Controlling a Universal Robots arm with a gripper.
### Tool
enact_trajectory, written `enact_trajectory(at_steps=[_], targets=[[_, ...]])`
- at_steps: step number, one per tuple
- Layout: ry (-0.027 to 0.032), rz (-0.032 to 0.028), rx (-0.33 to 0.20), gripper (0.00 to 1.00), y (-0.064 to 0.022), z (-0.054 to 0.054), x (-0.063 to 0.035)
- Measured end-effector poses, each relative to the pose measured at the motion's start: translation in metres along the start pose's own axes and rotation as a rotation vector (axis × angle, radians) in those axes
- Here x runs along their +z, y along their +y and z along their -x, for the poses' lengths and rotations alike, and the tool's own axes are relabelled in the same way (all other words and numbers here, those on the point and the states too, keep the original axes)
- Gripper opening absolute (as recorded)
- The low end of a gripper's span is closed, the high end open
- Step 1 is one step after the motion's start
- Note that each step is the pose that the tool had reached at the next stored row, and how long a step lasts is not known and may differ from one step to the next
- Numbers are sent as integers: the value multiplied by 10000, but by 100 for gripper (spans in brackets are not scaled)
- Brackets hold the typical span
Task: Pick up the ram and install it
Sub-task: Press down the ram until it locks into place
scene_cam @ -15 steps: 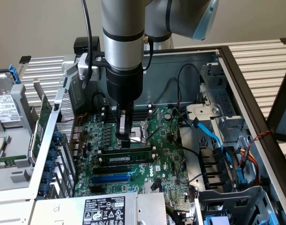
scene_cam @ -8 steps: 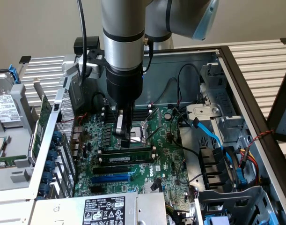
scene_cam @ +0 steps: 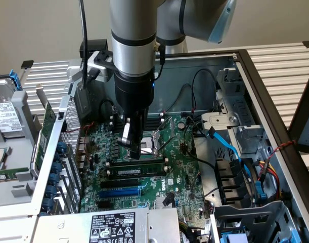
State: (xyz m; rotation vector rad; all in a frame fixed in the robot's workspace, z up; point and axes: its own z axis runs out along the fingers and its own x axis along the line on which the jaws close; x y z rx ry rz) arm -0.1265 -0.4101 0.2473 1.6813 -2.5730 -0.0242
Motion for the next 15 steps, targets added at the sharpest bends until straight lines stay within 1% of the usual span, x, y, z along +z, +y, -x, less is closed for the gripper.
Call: enact_trajectory(at_steps=[4,7,15], targets=[[-37,9,563,11,0,0,2],[-68,4,965,11,0,0,3],[-173,-61,1982,11,0,0,7]])
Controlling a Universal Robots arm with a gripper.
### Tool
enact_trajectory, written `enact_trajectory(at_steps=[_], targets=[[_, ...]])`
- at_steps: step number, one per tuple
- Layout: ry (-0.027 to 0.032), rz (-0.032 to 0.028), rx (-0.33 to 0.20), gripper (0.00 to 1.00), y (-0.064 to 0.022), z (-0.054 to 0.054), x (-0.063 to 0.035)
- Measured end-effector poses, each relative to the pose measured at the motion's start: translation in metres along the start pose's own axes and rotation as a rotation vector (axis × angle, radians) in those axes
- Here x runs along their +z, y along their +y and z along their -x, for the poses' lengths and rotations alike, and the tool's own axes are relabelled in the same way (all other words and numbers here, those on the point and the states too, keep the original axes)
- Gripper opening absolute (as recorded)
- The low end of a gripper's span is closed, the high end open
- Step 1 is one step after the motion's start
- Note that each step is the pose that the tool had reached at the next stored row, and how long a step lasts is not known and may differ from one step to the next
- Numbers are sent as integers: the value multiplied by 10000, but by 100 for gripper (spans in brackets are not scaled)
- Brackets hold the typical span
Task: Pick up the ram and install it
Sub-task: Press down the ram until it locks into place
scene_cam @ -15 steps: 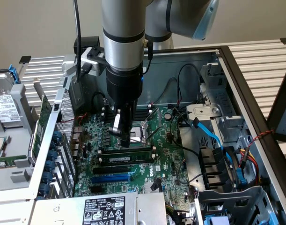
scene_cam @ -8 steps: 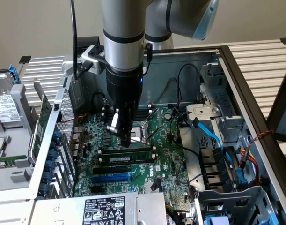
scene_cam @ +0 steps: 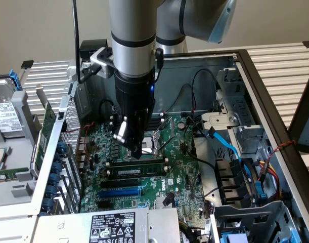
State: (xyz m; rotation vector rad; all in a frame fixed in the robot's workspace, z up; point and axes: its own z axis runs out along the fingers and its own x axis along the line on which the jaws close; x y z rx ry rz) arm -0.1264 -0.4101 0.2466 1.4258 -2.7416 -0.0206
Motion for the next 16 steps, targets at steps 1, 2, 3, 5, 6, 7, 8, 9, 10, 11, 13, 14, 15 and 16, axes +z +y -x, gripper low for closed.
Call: enact_trajectory(at_steps=[1,2,3,5,6,7,8,9,10,11,13,14,15,16], targets=[[-13,-6,127,11,0,0,1],[-24,-12,252,11,0,0,1],[-36,-17,381,11,0,0,2],[-57,-24,639,11,0,0,3],[-67,-26,771,11,0,0,4],[-76,-28,905,11,0,0,5],[-87,-31,1043,11,0,0,5],[-98,-37,1165,11,0,0,5],[-111,-45,1286,11,0,0,6],[-127,-54,1406,11,0,0,7],[-296,-197,2348,11,0,0,8],[-351,-264,2835,11,0,0,8],[-362,-278,3358,11,0,0,7],[-363,-275,4003,11,0,0,8]])
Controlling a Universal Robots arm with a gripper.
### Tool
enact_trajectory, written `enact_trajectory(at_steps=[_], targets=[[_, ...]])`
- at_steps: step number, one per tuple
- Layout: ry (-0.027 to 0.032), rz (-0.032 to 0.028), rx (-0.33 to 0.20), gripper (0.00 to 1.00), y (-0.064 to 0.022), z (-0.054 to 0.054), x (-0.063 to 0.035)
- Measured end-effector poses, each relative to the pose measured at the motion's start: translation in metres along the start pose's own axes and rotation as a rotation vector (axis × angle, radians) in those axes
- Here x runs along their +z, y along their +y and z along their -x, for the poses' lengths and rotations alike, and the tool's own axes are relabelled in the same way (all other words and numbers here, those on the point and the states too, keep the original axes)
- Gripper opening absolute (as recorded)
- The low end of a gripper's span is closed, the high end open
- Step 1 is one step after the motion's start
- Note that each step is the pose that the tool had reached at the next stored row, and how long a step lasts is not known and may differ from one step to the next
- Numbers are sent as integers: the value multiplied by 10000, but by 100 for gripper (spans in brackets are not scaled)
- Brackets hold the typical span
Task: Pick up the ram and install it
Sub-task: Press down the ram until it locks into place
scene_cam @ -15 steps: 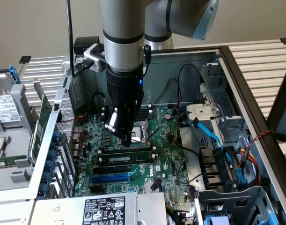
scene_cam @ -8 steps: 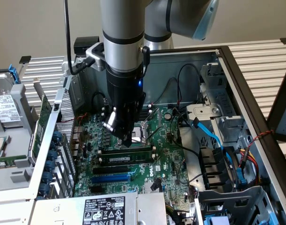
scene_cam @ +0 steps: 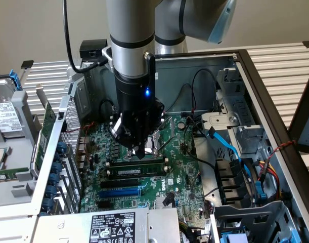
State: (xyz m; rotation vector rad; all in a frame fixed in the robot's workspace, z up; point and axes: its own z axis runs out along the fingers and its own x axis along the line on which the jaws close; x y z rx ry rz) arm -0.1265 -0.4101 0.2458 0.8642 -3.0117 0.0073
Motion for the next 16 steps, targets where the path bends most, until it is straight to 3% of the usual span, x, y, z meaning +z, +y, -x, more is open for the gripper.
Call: enact_trajectory(at_steps=[8,16], targets=[[39,-53,975,11,0,0,0],[149,-232,1818,11,0,0,1]])
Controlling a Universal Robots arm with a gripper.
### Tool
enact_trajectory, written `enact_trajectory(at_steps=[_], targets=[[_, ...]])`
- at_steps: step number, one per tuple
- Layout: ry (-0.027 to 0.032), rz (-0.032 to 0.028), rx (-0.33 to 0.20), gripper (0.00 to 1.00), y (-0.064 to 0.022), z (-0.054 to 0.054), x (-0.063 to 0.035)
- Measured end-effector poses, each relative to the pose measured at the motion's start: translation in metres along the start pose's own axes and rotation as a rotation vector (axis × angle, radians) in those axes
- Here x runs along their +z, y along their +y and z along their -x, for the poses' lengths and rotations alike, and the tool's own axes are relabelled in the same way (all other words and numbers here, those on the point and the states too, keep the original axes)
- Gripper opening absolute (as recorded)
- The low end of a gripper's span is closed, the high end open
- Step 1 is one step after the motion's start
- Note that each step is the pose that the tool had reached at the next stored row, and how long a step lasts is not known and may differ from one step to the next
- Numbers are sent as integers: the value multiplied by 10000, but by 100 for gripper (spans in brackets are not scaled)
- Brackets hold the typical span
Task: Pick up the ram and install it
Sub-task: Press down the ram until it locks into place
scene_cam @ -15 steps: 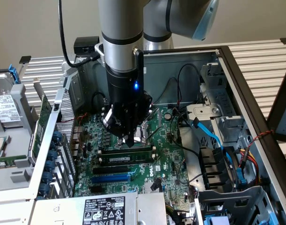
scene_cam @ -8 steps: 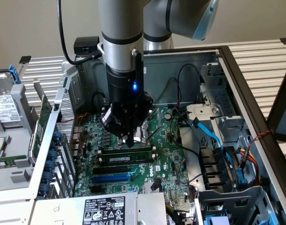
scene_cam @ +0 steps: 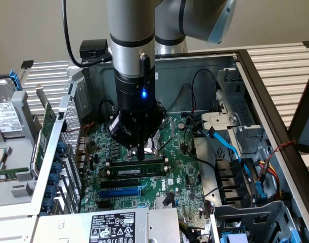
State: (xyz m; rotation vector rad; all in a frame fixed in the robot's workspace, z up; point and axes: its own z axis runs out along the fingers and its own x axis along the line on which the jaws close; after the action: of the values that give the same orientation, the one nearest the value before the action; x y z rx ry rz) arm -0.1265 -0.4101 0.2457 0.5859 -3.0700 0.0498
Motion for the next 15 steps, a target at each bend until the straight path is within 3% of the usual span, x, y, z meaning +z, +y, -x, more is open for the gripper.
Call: enact_trajectory(at_steps=[5,15], targets=[[56,-86,551,11,0,0,0],[102,-88,1840,11,0,0,2]])
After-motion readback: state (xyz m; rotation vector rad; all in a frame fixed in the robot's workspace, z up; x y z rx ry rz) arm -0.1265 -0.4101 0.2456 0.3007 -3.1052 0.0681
